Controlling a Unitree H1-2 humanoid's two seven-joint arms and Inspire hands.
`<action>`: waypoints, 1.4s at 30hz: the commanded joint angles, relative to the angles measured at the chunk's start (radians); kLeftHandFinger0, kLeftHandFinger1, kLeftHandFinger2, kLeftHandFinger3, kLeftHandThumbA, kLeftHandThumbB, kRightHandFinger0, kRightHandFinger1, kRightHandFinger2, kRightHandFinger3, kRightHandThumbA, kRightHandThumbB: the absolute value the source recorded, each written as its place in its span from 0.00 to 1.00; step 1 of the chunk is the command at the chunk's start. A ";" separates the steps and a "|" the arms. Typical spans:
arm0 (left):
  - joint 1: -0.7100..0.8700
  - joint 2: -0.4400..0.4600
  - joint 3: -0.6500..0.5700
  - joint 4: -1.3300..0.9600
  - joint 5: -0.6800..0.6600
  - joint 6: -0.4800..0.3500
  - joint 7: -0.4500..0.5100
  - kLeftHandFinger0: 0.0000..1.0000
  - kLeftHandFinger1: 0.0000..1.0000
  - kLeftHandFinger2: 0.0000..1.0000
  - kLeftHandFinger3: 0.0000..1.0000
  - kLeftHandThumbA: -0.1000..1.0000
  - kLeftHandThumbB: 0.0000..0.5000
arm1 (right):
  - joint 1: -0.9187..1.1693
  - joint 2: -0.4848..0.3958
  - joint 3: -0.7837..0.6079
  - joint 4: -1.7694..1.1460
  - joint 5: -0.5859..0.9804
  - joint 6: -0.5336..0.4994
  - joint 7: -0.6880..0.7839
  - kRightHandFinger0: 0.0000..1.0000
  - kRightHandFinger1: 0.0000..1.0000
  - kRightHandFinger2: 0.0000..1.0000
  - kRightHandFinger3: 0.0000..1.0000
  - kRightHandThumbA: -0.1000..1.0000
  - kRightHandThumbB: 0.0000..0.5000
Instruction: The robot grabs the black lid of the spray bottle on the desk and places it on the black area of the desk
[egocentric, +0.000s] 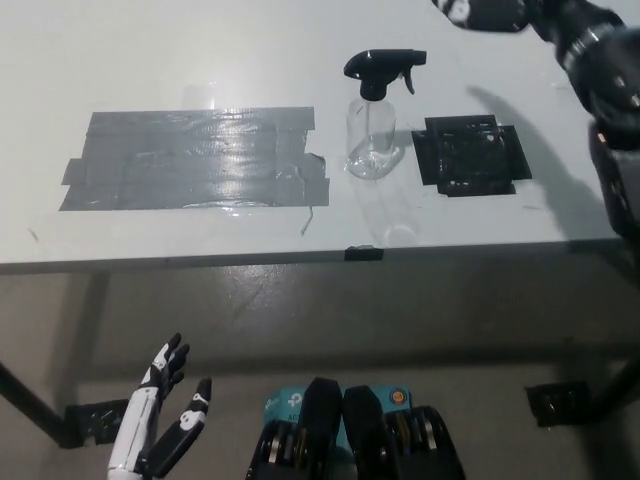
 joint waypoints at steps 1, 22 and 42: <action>-0.051 0.023 -0.013 0.000 0.060 -0.003 0.021 1.00 1.00 1.00 1.00 0.59 0.26 | -0.385 0.047 0.050 0.406 0.032 0.073 0.198 1.00 1.00 1.00 1.00 0.69 0.93; -0.123 0.025 -0.024 0.020 0.076 0.005 0.011 0.97 0.99 1.00 1.00 0.37 0.32 | -0.558 0.102 0.255 0.828 -0.085 -0.112 0.300 1.00 1.00 1.00 1.00 0.77 1.00; -0.148 0.024 -0.029 0.016 0.082 -0.003 0.017 0.79 0.88 0.93 1.00 0.19 0.28 | -0.513 0.078 0.290 0.875 -0.137 -0.136 0.298 1.00 1.00 1.00 1.00 0.74 1.00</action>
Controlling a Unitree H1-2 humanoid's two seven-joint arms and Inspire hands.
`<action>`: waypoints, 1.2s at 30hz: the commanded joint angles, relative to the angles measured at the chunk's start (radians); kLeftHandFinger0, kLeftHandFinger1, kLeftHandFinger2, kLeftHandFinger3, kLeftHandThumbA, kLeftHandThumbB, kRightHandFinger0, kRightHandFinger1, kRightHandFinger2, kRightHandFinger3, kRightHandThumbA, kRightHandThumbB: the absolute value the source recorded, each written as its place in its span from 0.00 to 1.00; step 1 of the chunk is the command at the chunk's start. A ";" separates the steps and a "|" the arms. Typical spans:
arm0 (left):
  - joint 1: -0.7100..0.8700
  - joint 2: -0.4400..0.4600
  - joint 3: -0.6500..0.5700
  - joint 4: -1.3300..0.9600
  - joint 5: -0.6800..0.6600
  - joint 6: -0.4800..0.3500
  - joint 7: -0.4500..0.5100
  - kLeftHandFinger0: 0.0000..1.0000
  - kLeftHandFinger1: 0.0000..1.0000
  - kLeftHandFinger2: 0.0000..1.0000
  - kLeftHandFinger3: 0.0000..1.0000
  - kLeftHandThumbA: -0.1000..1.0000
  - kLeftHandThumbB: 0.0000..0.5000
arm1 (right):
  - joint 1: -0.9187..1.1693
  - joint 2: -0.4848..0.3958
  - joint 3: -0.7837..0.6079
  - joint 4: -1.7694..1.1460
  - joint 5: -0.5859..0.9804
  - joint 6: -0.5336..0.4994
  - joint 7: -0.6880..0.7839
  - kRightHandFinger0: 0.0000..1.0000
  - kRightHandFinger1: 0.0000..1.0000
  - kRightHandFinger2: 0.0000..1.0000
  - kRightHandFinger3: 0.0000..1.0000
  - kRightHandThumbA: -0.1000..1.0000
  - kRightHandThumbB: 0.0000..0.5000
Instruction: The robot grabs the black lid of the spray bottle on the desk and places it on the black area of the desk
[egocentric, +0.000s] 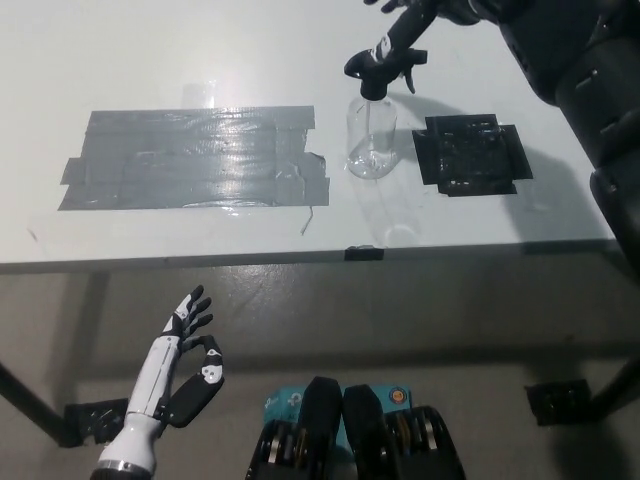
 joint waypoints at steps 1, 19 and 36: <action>-0.013 0.010 -0.003 -0.024 0.007 -0.025 0.018 0.79 0.88 0.93 1.00 0.19 0.28 | -0.044 -0.022 -0.001 -0.001 -0.012 -0.037 0.009 1.00 1.00 1.00 1.00 0.73 1.00; -0.038 0.009 -0.006 -0.032 0.021 -0.015 0.015 0.74 0.84 0.89 1.00 0.14 0.32 | -0.016 -0.011 -0.003 0.002 -0.023 -0.021 -0.008 1.00 1.00 1.00 1.00 0.78 1.00; -0.074 0.011 -0.003 -0.023 0.017 -0.018 0.014 0.69 0.80 0.85 1.00 0.10 0.35 | -0.022 -0.020 -0.005 0.005 -0.023 -0.017 -0.011 1.00 1.00 1.00 1.00 0.77 1.00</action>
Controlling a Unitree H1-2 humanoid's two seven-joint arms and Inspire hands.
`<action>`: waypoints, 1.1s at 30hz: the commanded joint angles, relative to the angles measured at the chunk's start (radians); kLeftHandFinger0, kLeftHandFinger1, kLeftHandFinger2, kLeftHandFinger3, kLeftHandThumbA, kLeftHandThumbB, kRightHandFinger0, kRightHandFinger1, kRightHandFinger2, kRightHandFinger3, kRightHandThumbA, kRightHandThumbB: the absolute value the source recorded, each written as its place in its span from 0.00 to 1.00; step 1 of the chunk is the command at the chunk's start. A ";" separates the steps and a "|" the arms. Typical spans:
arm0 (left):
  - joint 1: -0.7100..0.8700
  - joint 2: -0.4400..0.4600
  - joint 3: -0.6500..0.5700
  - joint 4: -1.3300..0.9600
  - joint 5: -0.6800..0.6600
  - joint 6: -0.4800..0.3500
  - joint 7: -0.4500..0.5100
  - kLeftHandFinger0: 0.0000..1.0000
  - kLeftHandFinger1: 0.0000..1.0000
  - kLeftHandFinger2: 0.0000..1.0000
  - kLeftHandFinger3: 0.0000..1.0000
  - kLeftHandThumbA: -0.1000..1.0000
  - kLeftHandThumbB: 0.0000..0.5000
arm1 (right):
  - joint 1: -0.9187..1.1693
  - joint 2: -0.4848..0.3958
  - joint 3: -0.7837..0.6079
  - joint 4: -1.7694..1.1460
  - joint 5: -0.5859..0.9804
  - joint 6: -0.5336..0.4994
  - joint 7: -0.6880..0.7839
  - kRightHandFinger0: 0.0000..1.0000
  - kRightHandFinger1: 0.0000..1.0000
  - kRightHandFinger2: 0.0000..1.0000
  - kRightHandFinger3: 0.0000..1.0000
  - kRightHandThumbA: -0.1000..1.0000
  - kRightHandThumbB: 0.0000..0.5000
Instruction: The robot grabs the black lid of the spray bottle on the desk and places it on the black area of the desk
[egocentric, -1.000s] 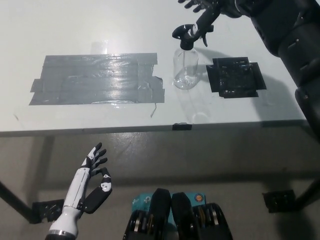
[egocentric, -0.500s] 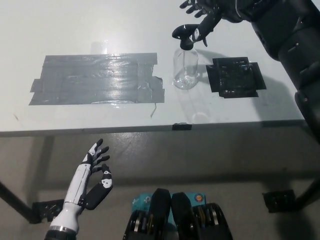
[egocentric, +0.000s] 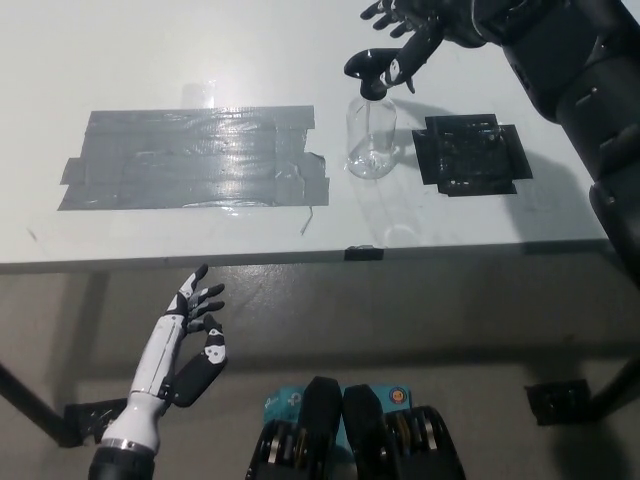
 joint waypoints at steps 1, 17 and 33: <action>-0.026 0.011 -0.003 -0.020 0.003 -0.023 0.017 0.68 0.79 0.84 1.00 0.09 0.36 | -0.049 -0.018 -0.004 -0.005 -0.009 -0.007 -0.016 1.00 1.00 1.00 1.00 0.76 1.00; -0.039 0.014 -0.007 -0.024 0.016 -0.018 0.019 0.66 0.78 0.85 1.00 0.07 0.37 | -0.033 -0.011 0.001 -0.002 -0.021 -0.012 -0.009 1.00 1.00 1.00 1.00 0.79 1.00; -0.049 0.015 -0.010 -0.033 0.037 -0.006 0.018 0.67 0.77 0.83 1.00 0.01 0.38 | 0.002 -0.005 -0.124 -0.009 0.030 -0.012 -0.172 0.58 0.52 0.50 0.47 0.05 0.85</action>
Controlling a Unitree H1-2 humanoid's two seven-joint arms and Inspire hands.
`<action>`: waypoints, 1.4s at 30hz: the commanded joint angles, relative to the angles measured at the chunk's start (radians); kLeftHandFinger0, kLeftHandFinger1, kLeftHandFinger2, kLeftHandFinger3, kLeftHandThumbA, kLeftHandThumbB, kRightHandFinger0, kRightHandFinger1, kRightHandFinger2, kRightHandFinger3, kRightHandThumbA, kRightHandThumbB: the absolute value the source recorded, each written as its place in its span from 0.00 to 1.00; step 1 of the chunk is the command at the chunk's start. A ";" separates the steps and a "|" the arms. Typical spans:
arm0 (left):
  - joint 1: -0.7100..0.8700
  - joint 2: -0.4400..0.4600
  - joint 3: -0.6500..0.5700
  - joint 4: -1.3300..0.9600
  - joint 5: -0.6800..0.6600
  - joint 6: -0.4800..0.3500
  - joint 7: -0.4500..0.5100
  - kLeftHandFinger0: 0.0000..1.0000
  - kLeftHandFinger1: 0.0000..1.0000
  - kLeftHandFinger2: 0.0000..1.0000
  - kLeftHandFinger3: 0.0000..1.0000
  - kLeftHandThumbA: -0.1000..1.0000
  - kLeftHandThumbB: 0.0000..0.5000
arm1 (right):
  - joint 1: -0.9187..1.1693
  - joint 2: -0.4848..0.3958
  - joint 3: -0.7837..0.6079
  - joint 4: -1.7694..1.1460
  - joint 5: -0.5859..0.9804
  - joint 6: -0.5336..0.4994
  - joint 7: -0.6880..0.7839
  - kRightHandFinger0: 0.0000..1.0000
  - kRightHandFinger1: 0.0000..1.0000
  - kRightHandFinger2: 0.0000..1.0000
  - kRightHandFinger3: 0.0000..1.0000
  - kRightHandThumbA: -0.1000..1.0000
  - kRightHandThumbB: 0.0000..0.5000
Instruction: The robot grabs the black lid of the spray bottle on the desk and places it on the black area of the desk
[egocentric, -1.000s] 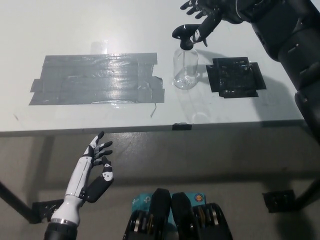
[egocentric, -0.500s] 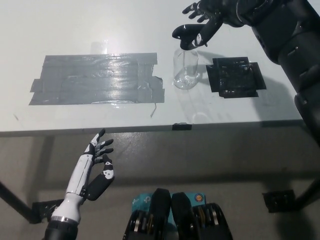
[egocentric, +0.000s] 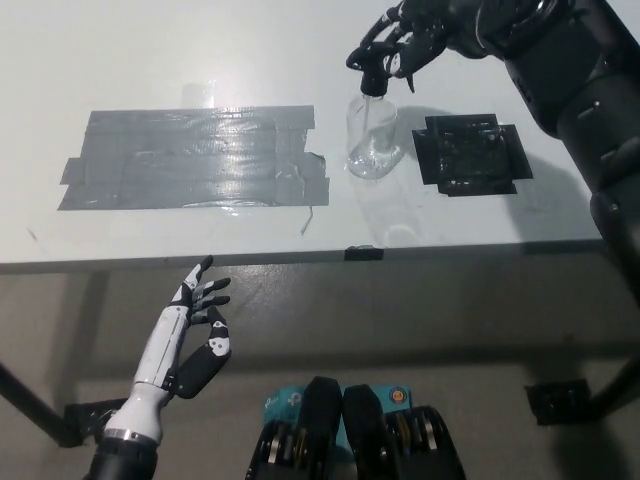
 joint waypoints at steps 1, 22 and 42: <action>-0.027 0.012 -0.002 -0.031 0.011 -0.010 0.020 0.66 0.76 0.82 1.00 0.01 0.38 | -0.037 -0.008 -0.027 -0.010 0.026 -0.024 -0.089 0.57 0.51 0.48 0.47 0.07 0.86; -0.067 0.018 0.002 -0.010 0.014 -0.016 0.021 0.58 0.67 0.74 1.00 0.00 0.37 | -0.069 -0.058 -0.169 -0.014 0.126 -0.015 -0.170 0.44 0.34 0.43 0.45 0.01 0.86; -0.044 0.013 0.011 0.021 -0.005 -0.075 0.035 0.55 0.64 0.73 1.00 0.00 0.38 | -0.054 -0.138 -0.719 -0.021 0.434 -0.015 -0.399 0.25 0.31 0.48 0.56 0.00 0.61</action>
